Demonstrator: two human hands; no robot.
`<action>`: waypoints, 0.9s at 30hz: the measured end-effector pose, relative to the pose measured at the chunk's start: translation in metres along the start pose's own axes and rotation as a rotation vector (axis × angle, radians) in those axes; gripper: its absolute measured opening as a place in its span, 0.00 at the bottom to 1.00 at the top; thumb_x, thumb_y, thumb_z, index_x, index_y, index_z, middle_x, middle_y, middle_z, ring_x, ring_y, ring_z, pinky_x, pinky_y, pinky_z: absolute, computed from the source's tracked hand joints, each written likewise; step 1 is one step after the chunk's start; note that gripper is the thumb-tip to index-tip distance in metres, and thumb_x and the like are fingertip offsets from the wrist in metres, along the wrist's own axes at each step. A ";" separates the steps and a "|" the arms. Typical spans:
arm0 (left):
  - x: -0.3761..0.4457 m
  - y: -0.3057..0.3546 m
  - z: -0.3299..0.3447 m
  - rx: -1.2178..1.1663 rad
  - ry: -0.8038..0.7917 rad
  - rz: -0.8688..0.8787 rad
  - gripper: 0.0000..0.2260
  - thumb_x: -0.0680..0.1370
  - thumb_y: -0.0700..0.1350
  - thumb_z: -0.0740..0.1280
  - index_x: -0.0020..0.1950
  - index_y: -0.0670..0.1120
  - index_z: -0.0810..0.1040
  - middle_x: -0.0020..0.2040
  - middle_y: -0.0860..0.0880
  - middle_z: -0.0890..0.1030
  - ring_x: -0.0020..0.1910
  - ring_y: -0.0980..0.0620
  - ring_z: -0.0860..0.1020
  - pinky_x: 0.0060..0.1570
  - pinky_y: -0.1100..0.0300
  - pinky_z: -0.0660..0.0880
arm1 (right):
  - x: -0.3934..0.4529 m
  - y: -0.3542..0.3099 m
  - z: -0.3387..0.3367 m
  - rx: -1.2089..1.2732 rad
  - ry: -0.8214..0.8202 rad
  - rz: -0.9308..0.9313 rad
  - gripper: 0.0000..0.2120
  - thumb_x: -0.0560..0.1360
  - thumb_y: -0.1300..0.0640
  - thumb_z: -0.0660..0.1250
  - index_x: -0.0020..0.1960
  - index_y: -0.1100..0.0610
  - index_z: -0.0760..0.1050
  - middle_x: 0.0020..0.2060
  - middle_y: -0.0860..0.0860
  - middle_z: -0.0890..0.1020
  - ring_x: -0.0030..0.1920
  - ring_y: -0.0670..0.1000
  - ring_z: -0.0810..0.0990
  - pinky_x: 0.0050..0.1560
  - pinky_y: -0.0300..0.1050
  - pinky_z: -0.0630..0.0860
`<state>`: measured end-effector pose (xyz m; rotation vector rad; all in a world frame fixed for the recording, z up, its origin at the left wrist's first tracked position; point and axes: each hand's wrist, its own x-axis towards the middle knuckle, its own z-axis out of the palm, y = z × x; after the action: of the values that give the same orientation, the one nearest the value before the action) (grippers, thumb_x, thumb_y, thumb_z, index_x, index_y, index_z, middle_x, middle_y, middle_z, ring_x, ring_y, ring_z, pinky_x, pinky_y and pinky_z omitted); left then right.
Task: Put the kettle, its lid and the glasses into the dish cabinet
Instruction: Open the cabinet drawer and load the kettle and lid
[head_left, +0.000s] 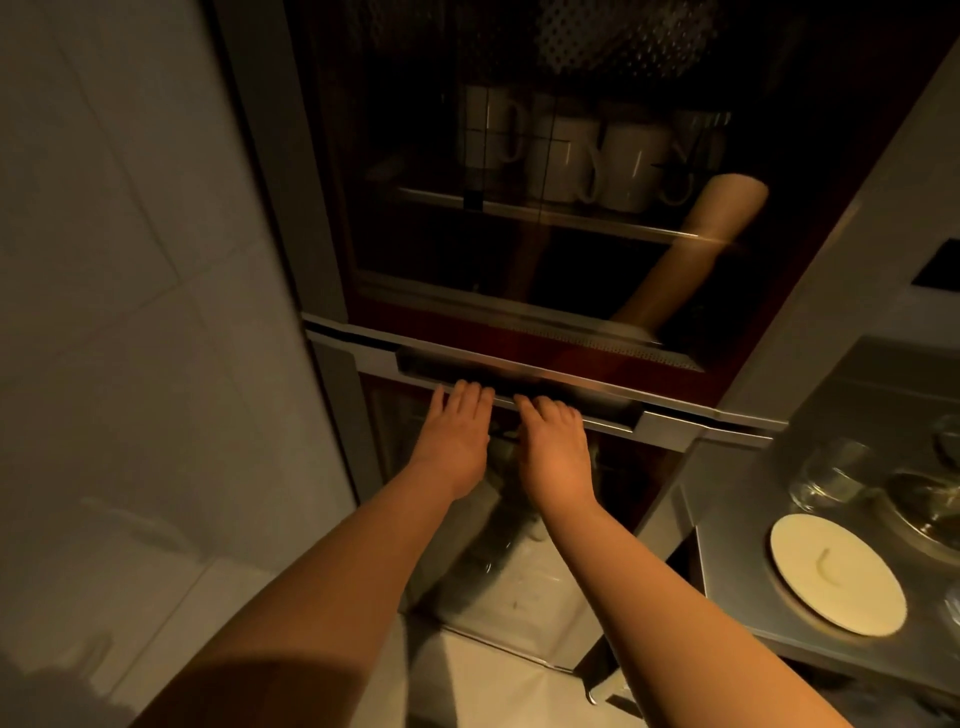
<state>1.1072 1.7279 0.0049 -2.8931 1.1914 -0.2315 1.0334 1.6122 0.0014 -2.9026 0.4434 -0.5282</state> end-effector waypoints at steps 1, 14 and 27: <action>0.000 -0.001 0.000 0.010 -0.009 0.008 0.25 0.83 0.46 0.51 0.77 0.43 0.45 0.77 0.42 0.50 0.76 0.44 0.47 0.74 0.46 0.45 | 0.001 -0.001 0.001 0.038 0.029 0.035 0.26 0.75 0.63 0.64 0.72 0.55 0.63 0.66 0.55 0.71 0.67 0.55 0.65 0.71 0.50 0.56; 0.001 -0.003 0.001 -0.042 0.027 0.034 0.25 0.83 0.50 0.51 0.77 0.42 0.49 0.76 0.41 0.55 0.76 0.43 0.51 0.75 0.49 0.45 | 0.008 -0.003 -0.001 0.123 0.091 0.151 0.20 0.75 0.62 0.65 0.66 0.52 0.73 0.57 0.52 0.78 0.59 0.54 0.72 0.56 0.46 0.71; -0.082 0.015 0.017 -0.016 0.076 0.029 0.31 0.82 0.56 0.48 0.75 0.44 0.33 0.78 0.43 0.44 0.76 0.45 0.41 0.67 0.52 0.26 | -0.054 0.005 -0.012 0.345 0.193 -0.024 0.15 0.71 0.64 0.70 0.56 0.52 0.80 0.49 0.51 0.81 0.53 0.52 0.76 0.51 0.41 0.71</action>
<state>1.0412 1.7737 -0.0242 -2.9038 1.2506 -0.3363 0.9790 1.6234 -0.0058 -2.5405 0.3063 -0.8048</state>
